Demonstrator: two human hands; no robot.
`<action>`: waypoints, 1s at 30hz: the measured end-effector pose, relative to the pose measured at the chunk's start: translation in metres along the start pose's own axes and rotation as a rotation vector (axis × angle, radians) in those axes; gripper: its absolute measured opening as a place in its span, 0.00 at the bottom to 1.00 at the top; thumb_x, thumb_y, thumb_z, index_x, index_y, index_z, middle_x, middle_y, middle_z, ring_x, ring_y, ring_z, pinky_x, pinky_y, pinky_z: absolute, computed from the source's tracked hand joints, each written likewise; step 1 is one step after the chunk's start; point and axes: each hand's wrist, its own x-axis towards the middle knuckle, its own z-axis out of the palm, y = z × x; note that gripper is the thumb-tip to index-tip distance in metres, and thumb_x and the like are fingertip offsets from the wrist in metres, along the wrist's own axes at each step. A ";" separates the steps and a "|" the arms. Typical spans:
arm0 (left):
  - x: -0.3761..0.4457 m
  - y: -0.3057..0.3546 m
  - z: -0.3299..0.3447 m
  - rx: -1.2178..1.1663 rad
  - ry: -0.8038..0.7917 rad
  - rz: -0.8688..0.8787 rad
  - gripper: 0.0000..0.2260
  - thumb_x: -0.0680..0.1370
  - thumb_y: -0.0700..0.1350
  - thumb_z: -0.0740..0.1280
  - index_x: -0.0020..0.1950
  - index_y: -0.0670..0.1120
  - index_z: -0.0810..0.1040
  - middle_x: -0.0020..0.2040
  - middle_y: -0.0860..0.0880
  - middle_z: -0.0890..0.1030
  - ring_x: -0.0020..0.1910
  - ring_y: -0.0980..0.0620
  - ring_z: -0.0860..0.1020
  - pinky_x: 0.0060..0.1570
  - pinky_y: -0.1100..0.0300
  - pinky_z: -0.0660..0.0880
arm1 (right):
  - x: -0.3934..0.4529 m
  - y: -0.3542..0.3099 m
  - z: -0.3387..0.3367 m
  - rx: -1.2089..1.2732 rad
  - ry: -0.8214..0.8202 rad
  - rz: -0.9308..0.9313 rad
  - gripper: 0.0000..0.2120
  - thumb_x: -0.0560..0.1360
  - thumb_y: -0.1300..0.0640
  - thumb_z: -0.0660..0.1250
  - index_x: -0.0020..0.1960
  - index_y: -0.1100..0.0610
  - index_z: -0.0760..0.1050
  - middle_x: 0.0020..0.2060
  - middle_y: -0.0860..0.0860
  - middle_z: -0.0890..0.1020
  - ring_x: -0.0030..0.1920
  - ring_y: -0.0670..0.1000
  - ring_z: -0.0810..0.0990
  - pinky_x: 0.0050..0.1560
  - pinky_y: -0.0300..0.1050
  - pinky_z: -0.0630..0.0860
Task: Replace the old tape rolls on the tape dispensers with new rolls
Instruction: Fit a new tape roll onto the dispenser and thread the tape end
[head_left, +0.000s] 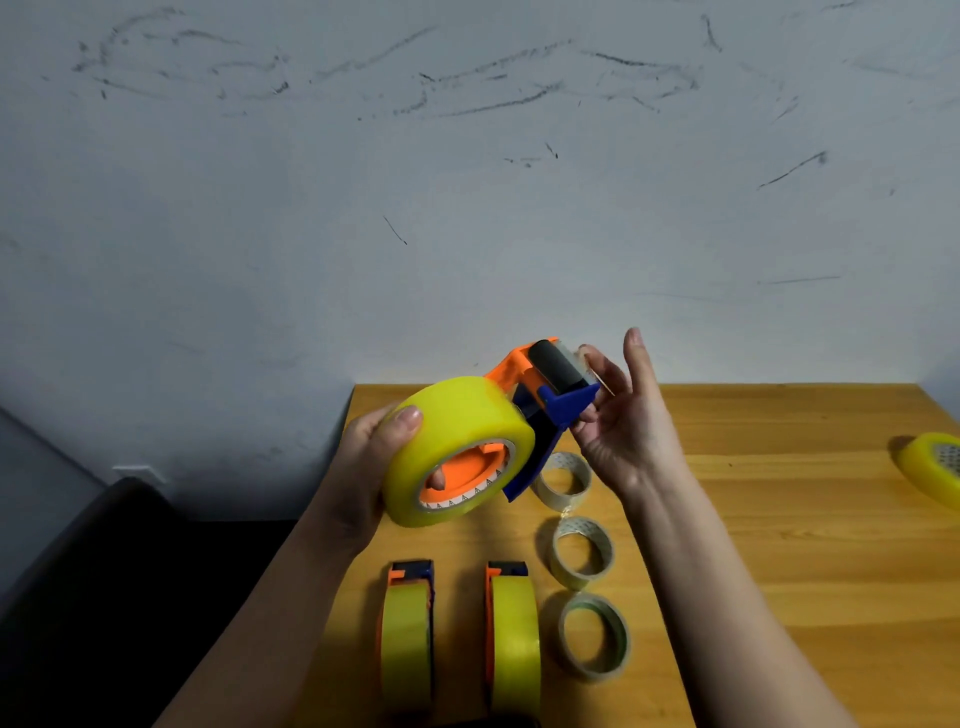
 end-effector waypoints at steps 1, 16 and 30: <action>0.000 0.002 -0.001 0.006 -0.008 0.003 0.23 0.61 0.64 0.70 0.38 0.45 0.78 0.27 0.44 0.78 0.31 0.44 0.77 0.36 0.57 0.76 | 0.001 -0.003 0.000 -0.001 -0.027 0.042 0.20 0.68 0.44 0.72 0.46 0.61 0.78 0.43 0.54 0.79 0.38 0.48 0.75 0.35 0.35 0.70; 0.000 0.010 -0.013 0.026 -0.014 0.073 0.28 0.57 0.70 0.72 0.35 0.46 0.81 0.24 0.45 0.77 0.23 0.52 0.76 0.27 0.64 0.74 | -0.001 -0.024 0.002 -0.258 -0.155 0.056 0.10 0.68 0.60 0.69 0.48 0.59 0.79 0.33 0.49 0.80 0.32 0.43 0.79 0.37 0.34 0.80; 0.000 0.012 -0.014 0.002 -0.018 0.069 0.30 0.56 0.70 0.72 0.38 0.44 0.79 0.24 0.44 0.77 0.24 0.50 0.76 0.28 0.62 0.75 | 0.005 -0.035 -0.002 -0.112 -0.294 0.264 0.24 0.46 0.63 0.86 0.41 0.60 0.84 0.36 0.51 0.81 0.31 0.44 0.80 0.31 0.35 0.79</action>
